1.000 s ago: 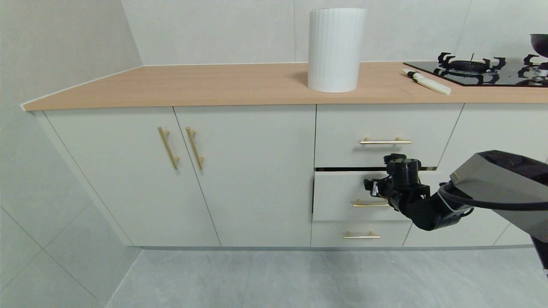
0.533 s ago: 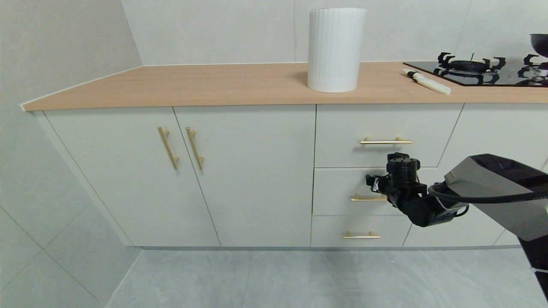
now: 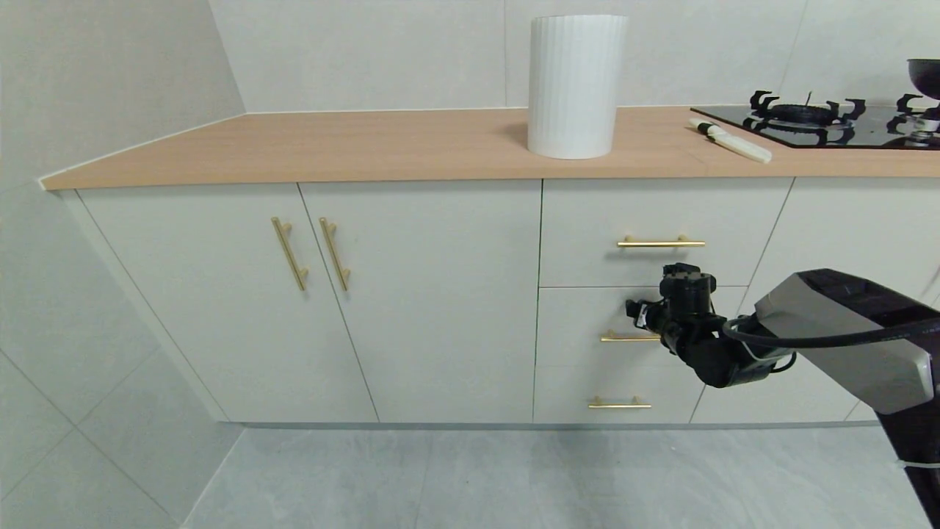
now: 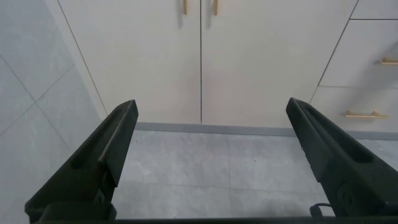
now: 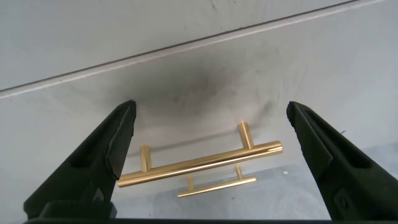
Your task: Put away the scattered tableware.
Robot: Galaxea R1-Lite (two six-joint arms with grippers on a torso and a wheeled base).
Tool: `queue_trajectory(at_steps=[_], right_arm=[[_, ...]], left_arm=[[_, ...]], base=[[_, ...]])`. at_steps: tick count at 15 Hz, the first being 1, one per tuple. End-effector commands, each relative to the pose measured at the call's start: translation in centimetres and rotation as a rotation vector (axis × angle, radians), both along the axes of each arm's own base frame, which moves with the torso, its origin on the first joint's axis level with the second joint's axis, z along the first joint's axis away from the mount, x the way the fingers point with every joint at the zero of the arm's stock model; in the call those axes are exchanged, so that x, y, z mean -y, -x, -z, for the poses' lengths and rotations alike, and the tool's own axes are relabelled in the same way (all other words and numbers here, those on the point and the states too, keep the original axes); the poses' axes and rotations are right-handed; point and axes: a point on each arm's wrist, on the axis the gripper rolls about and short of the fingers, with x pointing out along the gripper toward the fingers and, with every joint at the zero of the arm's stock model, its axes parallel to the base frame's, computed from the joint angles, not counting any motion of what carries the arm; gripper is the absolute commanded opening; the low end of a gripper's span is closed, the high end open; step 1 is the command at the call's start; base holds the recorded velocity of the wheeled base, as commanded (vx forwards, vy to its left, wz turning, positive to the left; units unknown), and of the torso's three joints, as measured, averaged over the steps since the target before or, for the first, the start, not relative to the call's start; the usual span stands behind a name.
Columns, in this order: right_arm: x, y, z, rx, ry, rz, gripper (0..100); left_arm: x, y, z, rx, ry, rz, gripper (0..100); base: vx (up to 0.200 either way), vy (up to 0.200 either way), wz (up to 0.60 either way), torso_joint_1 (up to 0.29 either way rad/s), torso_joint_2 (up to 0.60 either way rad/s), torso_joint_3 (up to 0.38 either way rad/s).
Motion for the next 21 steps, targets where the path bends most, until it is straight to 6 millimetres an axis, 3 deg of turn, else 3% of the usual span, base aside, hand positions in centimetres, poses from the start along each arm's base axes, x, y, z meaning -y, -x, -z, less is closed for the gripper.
queue_trajectory(at_steps=[1, 2, 7, 10, 11, 12, 14, 16, 18, 21], right_arm=[[0.0, 0.3, -0.6, 0.006, 0.002, 0.011, 100], [0.1, 0.6, -0.9, 0.004, 0.005, 0.018, 100], [0.9, 9.4, -8.1, -0.017, 0.022, -0.044, 100], [0.9, 18.5, -13.2, 0.051, 0.029, -0.103, 100], [1.0, 19.1, -13.5, 0.058, 0.030, -0.107, 100], [2.3, 23.8, -15.4, 0.118, 0.039, -0.114, 100], [4.0, 28.5, -16.9, 0.198, 0.037, -0.100, 100], [6.2, 33.5, -18.1, 0.306, 0.140, -0.060, 100], [7.6, 38.2, -18.0, 0.385, 0.278, -0.032, 100], [8.9, 43.8, -17.1, 0.382, 0.322, 0.011, 100]], left_arm=[[0.0, 0.0, 0.0, 0.000, 0.001, -0.001, 100], [0.0, 0.0, 0.0, 0.000, 0.001, -0.001, 100], [0.0, 0.0, 0.0, 0.000, 0.001, -0.001, 100], [0.0, 0.0, 0.0, 0.000, 0.001, -0.001, 100], [0.0, 0.0, 0.0, 0.000, 0.001, -0.001, 100], [0.0, 0.0, 0.0, 0.000, 0.001, -0.001, 100], [0.0, 0.0, 0.0, 0.000, 0.001, -0.001, 100], [0.0, 0.0, 0.0, 0.000, 0.001, -0.001, 100], [0.0, 0.0, 0.0, 0.000, 0.001, -0.001, 100], [0.0, 0.0, 0.0, 0.000, 0.001, -0.001, 100]], base=[[0.000, 0.000, 0.00, 0.000, 0.00, 0.000], [0.000, 0.000, 0.00, 0.000, 0.00, 0.000], [0.000, 0.000, 0.00, 0.000, 0.00, 0.000], [0.000, 0.000, 0.00, 0.000, 0.00, 0.000], [0.000, 0.000, 0.00, 0.000, 0.00, 0.000], [0.000, 0.000, 0.00, 0.000, 0.00, 0.000], [0.000, 0.000, 0.00, 0.000, 0.00, 0.000], [0.000, 0.000, 0.00, 0.000, 0.00, 0.000], [0.000, 0.000, 0.00, 0.000, 0.00, 0.000], [0.000, 0.000, 0.00, 0.000, 0.00, 0.000]])
